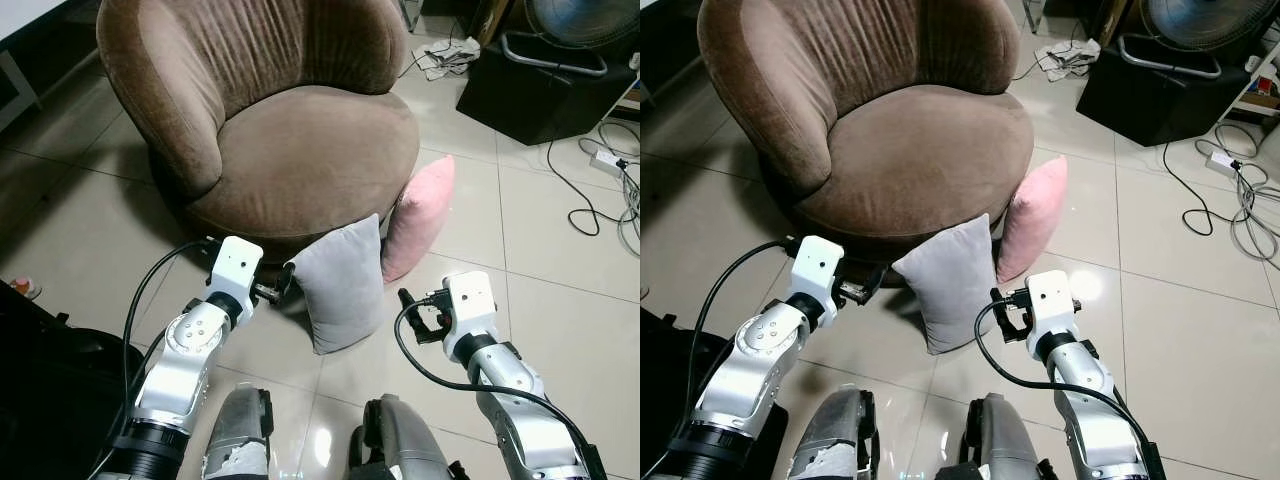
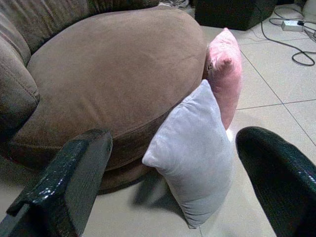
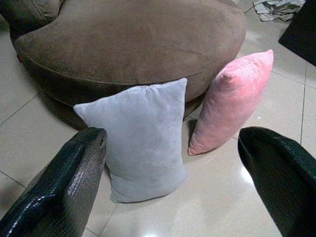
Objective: Move the pillow to the sofa from floor
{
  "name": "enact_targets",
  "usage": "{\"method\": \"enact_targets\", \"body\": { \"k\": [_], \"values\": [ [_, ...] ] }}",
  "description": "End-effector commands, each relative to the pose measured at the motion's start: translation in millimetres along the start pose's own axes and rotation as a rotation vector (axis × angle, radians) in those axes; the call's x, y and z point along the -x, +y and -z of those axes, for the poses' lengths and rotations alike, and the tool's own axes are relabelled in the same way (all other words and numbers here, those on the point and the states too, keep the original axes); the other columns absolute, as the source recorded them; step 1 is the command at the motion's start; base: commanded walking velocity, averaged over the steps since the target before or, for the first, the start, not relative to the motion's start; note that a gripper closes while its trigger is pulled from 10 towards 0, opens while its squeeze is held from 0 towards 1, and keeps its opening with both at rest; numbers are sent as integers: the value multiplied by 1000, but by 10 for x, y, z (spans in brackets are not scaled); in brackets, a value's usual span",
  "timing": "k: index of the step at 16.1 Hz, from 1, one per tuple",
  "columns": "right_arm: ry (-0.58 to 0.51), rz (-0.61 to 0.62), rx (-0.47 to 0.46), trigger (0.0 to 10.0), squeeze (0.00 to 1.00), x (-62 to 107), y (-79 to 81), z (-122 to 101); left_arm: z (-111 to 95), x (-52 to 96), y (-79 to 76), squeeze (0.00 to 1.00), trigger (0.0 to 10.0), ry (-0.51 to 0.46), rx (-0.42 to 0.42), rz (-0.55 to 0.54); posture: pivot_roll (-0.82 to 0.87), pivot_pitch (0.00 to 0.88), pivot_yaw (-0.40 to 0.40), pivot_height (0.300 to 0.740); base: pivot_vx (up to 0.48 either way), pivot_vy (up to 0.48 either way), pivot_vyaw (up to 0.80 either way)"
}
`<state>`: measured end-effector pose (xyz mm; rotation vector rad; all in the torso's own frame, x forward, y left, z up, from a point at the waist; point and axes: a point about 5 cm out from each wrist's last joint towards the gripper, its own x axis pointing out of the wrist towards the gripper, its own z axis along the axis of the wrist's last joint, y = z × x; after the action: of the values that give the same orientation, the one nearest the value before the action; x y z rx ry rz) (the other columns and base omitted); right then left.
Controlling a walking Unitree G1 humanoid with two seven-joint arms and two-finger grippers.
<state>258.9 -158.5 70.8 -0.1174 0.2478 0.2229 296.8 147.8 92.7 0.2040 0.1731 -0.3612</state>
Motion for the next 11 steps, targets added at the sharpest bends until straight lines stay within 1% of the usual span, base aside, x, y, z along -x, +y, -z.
{"method": "enact_targets", "body": {
  "k": [1, 4, 5, 11],
  "values": [
    [29, 4, 17, 10000, 0, 30, -18, 45, -2, 11, -14, 1000, 10000, -3, -19, 1, 38, 190, -51, 656, 0, 0, 0],
    [27, 8, 16, 10000, 0, 21, -28, 40, 13, 3, -16, 1000, 10000, 6, -7, -5, 38, 187, -51, 656, 0, 0, 0],
    [24, 6, 18, 10000, 0, 18, -25, 35, 15, 1, 2, 1000, 10000, 10, -23, -13, 39, 183, -51, 656, 0, 0, 0],
    [14, 0, 29, 10000, 0, 7, -20, 22, 10, -12, 26, 1000, 10000, 14, -35, -14, 40, 171, -50, 656, 0, 0, 0]
  ]
}}
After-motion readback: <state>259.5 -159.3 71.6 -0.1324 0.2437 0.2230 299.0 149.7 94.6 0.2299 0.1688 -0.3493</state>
